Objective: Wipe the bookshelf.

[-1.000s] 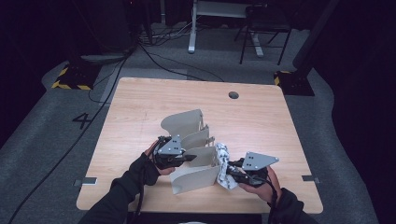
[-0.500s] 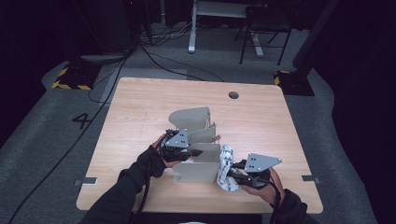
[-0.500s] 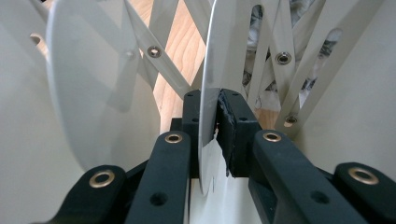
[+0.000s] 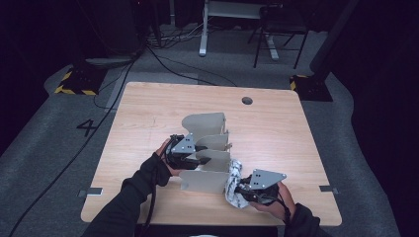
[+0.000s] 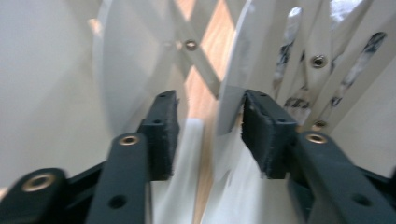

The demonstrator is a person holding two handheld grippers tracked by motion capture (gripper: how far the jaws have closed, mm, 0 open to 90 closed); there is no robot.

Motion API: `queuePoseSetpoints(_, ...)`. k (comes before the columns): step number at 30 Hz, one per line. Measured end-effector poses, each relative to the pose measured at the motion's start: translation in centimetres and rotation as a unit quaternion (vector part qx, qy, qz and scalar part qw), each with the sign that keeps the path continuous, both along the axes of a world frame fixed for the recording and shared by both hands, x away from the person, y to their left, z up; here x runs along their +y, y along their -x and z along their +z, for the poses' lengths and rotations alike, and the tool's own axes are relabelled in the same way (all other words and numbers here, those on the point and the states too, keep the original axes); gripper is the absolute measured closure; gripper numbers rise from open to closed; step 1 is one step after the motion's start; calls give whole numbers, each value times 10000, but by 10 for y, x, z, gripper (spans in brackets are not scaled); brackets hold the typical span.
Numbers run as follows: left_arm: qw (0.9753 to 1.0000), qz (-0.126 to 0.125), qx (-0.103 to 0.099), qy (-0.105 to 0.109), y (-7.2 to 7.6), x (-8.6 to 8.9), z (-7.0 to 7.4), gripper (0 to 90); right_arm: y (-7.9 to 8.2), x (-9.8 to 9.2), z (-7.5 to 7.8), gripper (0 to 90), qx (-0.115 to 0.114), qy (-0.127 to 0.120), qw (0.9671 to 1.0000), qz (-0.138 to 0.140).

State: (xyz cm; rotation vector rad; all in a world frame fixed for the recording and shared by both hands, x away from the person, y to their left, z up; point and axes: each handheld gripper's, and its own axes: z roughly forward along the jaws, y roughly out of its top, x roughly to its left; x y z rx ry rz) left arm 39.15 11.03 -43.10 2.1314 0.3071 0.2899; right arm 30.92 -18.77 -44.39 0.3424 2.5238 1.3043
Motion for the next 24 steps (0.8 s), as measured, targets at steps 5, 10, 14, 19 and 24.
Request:
queuePoseSetpoints(5, 9995, 275, -55, 135, 3, 19, 11, 449, -1, -5, 5, 756, -84, -193, 9997, -117)
queuePoseSetpoints(10, 9976, 668, -100, 163, 11, 44, 17, 375, -2, -8, 11, 754, -180, -334, 9990, -240)
queuePoseSetpoints(14, 9963, 856, -76, 17, 21, 62, 12, 351, -3, -8, 17, 750, -308, -436, 9979, -370)
queuePoseSetpoints(19, 9943, 937, 63, -503, 37, 73, -8, 331, -4, -6, 20, 754, -365, -459, 9975, -399)
queuePoseSetpoints(24, 9929, 725, 498, -802, 55, 70, -35, 324, -7, -4, 15, 754, -298, -381, 9981, -383)
